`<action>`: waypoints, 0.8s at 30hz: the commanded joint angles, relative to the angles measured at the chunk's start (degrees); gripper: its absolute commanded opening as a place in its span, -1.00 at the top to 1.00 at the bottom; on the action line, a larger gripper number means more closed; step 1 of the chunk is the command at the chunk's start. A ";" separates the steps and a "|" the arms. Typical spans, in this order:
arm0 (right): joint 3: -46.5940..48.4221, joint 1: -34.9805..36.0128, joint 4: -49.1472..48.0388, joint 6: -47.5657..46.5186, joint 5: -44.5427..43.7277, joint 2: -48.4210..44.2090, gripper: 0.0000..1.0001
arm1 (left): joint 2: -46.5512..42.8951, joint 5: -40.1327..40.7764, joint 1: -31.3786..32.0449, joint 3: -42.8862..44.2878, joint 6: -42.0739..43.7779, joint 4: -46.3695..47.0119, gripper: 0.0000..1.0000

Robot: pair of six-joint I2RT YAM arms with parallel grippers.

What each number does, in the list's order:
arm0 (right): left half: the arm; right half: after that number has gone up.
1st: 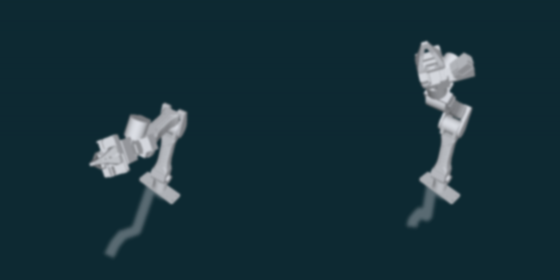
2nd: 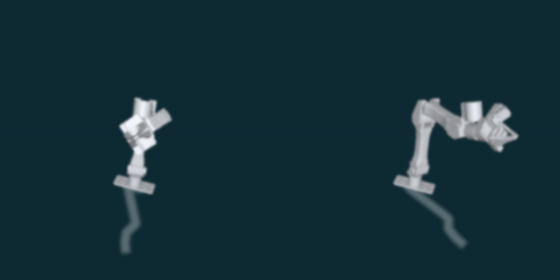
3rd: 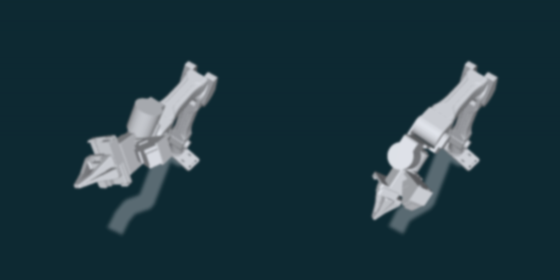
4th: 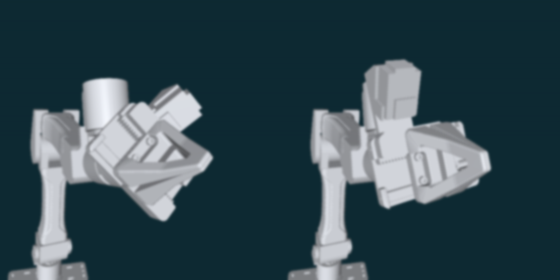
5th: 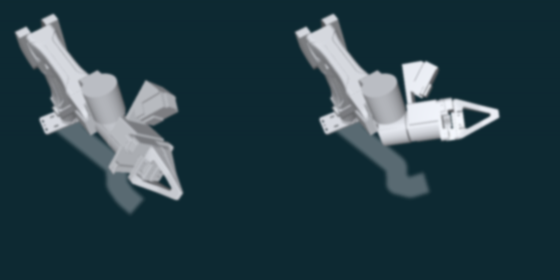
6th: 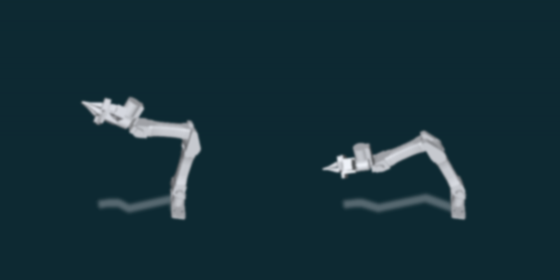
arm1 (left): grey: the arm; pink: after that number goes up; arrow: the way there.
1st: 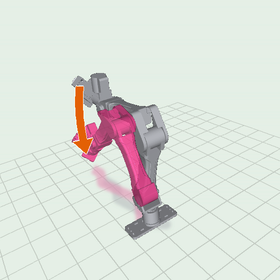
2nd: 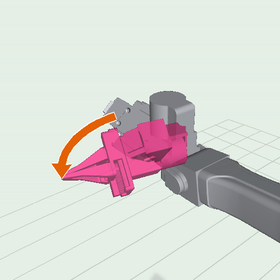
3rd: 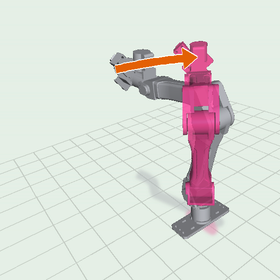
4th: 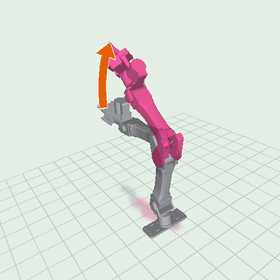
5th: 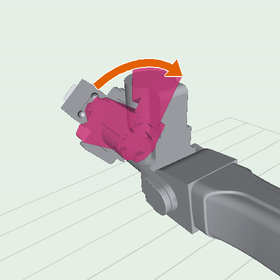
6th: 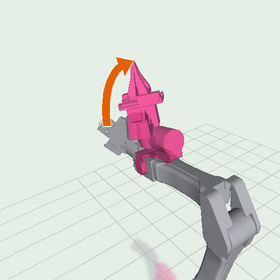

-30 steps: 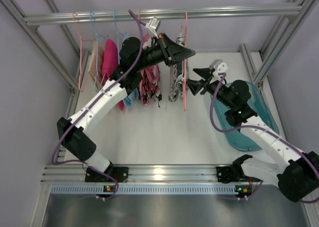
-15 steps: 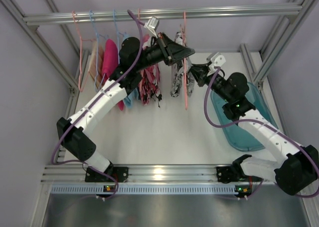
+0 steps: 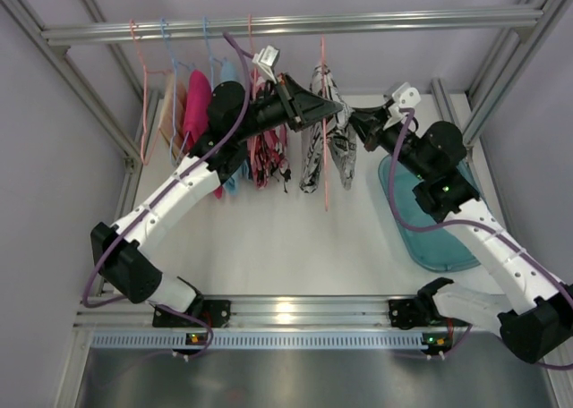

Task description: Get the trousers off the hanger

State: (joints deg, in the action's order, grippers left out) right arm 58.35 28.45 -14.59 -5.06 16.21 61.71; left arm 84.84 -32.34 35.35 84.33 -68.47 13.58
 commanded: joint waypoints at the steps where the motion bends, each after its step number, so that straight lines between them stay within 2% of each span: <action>1: 6.34 0.29 -3.35 1.10 -2.58 -4.23 1.00 | -3.36 -2.03 0.24 -1.80 2.81 6.54 1.00; 15: 14.94 0.29 1.31 2.34 -7.85 -8.71 1.00 | -5.47 -0.80 -0.02 -9.62 6.50 4.96 1.00; 24: 19.95 0.21 3.07 1.55 -15.06 -11.26 1.00 | -6.44 -0.71 0.07 -15.25 10.28 4.26 1.00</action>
State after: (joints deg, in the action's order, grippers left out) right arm 71.94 28.45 -2.96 -2.94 5.28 53.82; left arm 80.73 -33.39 35.55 70.48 -61.12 15.40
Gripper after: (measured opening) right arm 0.030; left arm 0.058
